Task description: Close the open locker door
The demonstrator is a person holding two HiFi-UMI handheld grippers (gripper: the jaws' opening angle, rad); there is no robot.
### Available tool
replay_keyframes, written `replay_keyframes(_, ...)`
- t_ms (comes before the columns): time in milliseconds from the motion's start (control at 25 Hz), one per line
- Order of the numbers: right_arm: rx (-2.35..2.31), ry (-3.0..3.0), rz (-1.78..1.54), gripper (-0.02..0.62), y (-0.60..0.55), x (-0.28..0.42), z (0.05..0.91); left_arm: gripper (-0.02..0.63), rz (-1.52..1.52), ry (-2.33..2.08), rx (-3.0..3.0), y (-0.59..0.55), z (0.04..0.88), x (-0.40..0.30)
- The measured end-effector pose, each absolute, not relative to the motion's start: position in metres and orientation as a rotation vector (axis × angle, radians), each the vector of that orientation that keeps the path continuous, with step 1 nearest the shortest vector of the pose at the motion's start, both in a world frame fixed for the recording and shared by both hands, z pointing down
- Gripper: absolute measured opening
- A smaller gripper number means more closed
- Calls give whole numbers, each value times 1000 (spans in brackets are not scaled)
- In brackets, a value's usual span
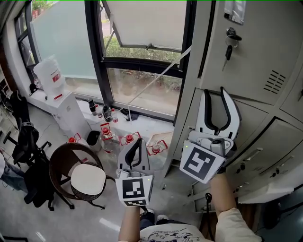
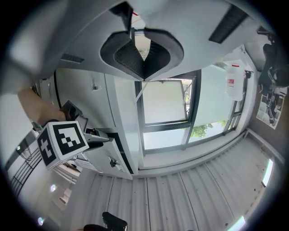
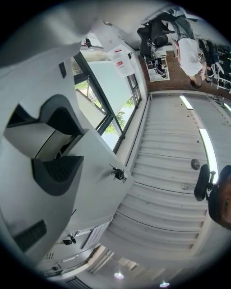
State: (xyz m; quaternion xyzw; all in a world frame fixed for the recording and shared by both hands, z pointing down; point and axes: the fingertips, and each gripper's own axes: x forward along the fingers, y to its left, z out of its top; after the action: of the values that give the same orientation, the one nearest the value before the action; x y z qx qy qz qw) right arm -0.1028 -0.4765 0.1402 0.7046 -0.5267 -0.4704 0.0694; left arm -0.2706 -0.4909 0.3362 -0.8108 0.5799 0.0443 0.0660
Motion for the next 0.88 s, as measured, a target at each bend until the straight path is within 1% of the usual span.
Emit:
replay_keyframes(280,2142,-1535,-1340,140,-495,-101,139,3,142,1618,-2534,-522,331,-264)
replay_keyframes(600,2117,-1606,-1249,140,-507,-98,139,3,146,1511,-2621,-541,342,-249)
replay_keyframes(880,2179,-1782,-1064,140,-511,-91,140,3,160,1408,-2688,-546,341,-229)
